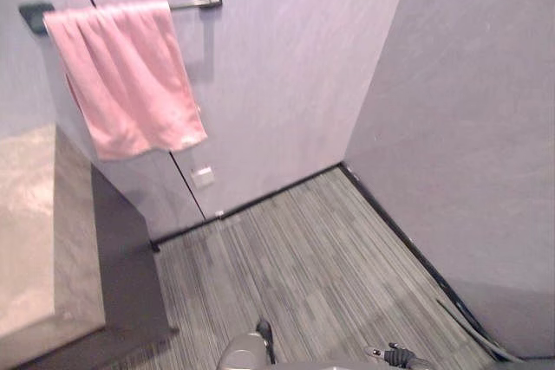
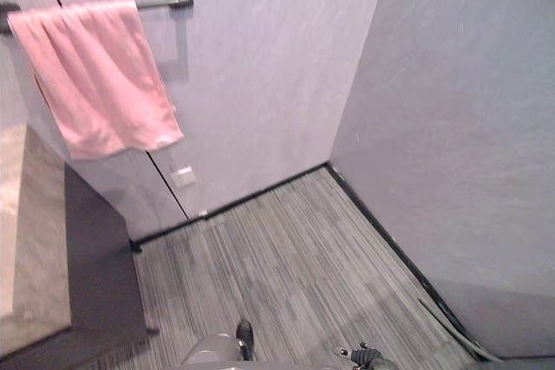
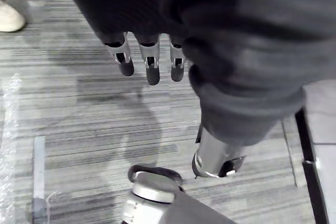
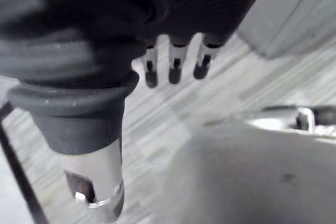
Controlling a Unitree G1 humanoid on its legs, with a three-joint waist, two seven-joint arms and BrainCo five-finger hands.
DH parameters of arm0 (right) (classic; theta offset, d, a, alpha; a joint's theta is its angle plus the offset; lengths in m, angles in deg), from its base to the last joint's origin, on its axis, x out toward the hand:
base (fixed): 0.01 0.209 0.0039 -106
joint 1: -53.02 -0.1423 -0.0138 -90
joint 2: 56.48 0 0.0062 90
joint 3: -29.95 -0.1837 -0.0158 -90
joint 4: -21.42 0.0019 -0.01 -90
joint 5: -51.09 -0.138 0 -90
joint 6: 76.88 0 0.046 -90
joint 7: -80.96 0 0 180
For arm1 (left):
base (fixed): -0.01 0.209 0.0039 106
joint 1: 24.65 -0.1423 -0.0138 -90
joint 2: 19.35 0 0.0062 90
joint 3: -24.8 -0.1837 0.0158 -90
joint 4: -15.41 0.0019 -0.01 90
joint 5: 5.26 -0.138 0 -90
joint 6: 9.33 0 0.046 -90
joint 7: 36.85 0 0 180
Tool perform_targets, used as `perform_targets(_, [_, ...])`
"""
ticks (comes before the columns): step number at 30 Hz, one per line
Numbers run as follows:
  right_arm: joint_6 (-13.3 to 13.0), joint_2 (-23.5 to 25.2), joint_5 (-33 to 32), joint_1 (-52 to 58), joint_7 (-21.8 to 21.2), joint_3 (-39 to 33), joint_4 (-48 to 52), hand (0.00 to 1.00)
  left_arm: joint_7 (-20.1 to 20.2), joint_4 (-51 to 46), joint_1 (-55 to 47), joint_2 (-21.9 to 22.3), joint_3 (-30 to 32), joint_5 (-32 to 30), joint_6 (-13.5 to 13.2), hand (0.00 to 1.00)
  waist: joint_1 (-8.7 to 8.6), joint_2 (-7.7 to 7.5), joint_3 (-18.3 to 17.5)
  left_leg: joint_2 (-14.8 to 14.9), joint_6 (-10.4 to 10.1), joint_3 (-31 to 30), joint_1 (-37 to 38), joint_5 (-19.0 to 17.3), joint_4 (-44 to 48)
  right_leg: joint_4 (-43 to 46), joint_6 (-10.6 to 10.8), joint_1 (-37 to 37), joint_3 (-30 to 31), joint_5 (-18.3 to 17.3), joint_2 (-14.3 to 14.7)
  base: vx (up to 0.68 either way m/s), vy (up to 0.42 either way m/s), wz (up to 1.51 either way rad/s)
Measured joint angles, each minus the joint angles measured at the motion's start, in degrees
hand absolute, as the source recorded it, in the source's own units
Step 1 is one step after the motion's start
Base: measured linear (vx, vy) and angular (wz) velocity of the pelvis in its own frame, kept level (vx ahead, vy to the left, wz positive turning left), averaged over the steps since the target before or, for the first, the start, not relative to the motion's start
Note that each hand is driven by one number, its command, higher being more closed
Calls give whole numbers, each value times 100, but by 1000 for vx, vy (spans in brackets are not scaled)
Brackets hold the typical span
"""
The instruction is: Organize washtable
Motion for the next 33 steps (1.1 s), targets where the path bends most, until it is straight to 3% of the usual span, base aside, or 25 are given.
perform_targets(1, [-33, -32, -24, 10, 3, 87, 43, 0, 2, 32, 32, -1, -307, 0, -6, 0, -25, 112, 19, -64, 28, -17, 306, -43, -175, 466, 179, -345, -110, -292, -25, 292, 145, 34])
perform_targets(3, [-61, -65, -16, 11, 3, 258, 43, 0, 3, 47, 74, -55, -550, -40, -11, 0, -147, 130, -9, -92, 97, -126, 723, -111, -359, 259, 310, -653, -394, -732, -34, 326, 96, 32])
perform_targets(4, [-71, -71, -19, 17, 3, 332, 45, 0, -1, 46, 143, -73, -628, -49, -14, 0, -159, 138, -25, -68, 160, -205, 874, -171, -388, -302, 471, -835, -463, -995, 64, 313, 5, 39])
perform_targets(6, [-92, -77, -21, 29, 4, 357, 45, 0, 0, 44, 331, -71, -631, -46, -43, 0, -158, 152, -28, -27, 217, -471, 922, -317, -368, -1497, 616, -1092, -331, -1129, 342, 336, -78, 58])
perform_targets(8, [-96, -47, -24, 37, 8, 395, 58, 0, 4, 40, 412, -76, -625, -48, -53, 0, -260, 146, -71, 41, 145, -801, 848, -454, -364, -3070, 647, -1242, -147, -983, 555, 311, -134, 91])
perform_targets(10, [-77, -65, -44, 47, 11, 771, 55, 0, 7, 18, 397, -85, -456, -49, -51, 0, -288, 47, -97, 20, -7, -1043, 876, -643, -407, -4395, 552, -1461, -136, -566, 479, 374, -194, 82])
perform_targets(12, [-40, -118, -45, 59, 7, 1363, 46, 0, 1, -193, 285, -6, -199, -49, -40, 0, -288, -49, -175, 65, -138, -1228, 938, -999, -153, -4156, 401, -1533, -131, -275, 457, 501, -301, 76])
perform_targets(13, [-16, -201, -43, 83, 6, 1593, 41, 0, -4, -278, 212, 47, -101, -52, -43, 0, -281, 52, -257, 236, -330, -1340, 917, -1211, 205, -3871, 370, -1515, -310, -191, 525, 575, -347, 91])
perform_targets(14, [7, -239, -41, 101, 7, 1609, 35, 0, 0, -312, 195, 89, -84, -55, -43, 0, -284, 98, -324, 331, -422, -1346, 794, -1333, 552, -3811, 326, -1491, -450, -162, 546, 571, -325, 117])
perform_targets(16, [61, -305, -27, 162, 20, 1437, 21, 0, 7, -420, 310, 199, -65, -59, -62, 0, -261, 274, -356, 752, -674, -1204, -324, -1416, 2997, -3842, 89, -1027, -1042, -373, 653, 549, -315, 120])
perform_targets(17, [65, -316, -26, 168, 24, 1380, -27, 0, 5, -405, 326, 212, -68, -59, -61, 0, -202, 309, -321, 911, -694, -1107, -429, -1405, 3402, -3891, 41, -810, -1113, -386, 721, 458, -256, 68])
perform_targets(18, [70, -296, -28, 134, 24, 1254, -123, 0, 1, -333, 314, 190, -81, -49, -40, 0, -93, 293, -282, 1152, -722, -866, -424, -1390, 3736, -4051, -35, -338, -1128, -425, 810, 419, -186, 30])
perform_targets(19, [69, -274, -28, 130, 25, 1231, -127, 0, 1, -321, 282, 162, -85, -49, -41, 0, -98, 249, -281, 1242, -722, -723, -412, -1390, 3741, -4136, -36, -118, -1141, -425, 812, 329, -132, 38])
perform_targets(21, [39, -215, -30, 128, 25, 1039, -14, 0, -62, -316, 300, 69, -154, -46, -53, 0, -128, 121, -293, 1398, -722, -377, -350, -1374, 3023, -4425, -31, 323, -1279, -429, 727, 253, -107, 28])
perform_targets(22, [-11, -226, -32, 118, 25, 965, 75, 0, -67, -322, 322, 47, -207, -47, -46, 0, -133, 156, -309, 1427, -831, -385, -384, -1217, 2409, -4598, -1, 431, -1311, -449, 724, 211, -19, 10])
perform_targets(23, [-18, -299, -35, 106, 27, 964, 168, 0, -69, -362, 378, 61, -303, -44, -37, 0, -147, 277, -343, 1443, -848, -442, -537, -586, 1607, -4761, 74, 462, -1358, -528, 779, 274, 62, 18])
perform_targets(24, [-18, -347, -36, 114, 32, 953, 228, 0, -80, -429, 453, 83, -354, -41, -29, 0, -162, 386, -360, 1450, -1048, -607, -598, -441, 1235, -4801, 126, 469, -1387, -559, 837, 223, 92, 27])
perform_targets(27, [17, -92, -45, 288, 18, 933, 239, 0, -160, -1507, 431, -51, -348, -2, 27, 0, -142, 35, -537, 1039, -1035, -588, -231, 113, 51, -4804, 188, 267, -1382, -563, 543, 154, 76, 25])
perform_targets(28, [10, -76, -57, 330, 28, 778, 340, 0, -226, -2407, 359, -152, -344, 16, 80, 0, -152, -57, -595, 934, -1012, -574, -65, 378, -467, -4802, 195, 188, -1374, -558, 485, 97, 68, 10])
perform_targets(33, [-66, -135, -57, 562, 155, 575, 547, 0, -470, -4493, 345, -676, 68, 12, 57, 0, -181, 52, -843, 806, -945, -585, 9, 757, -1315, -4800, 306, -110, -1327, -644, 418, 21, 27, 3])
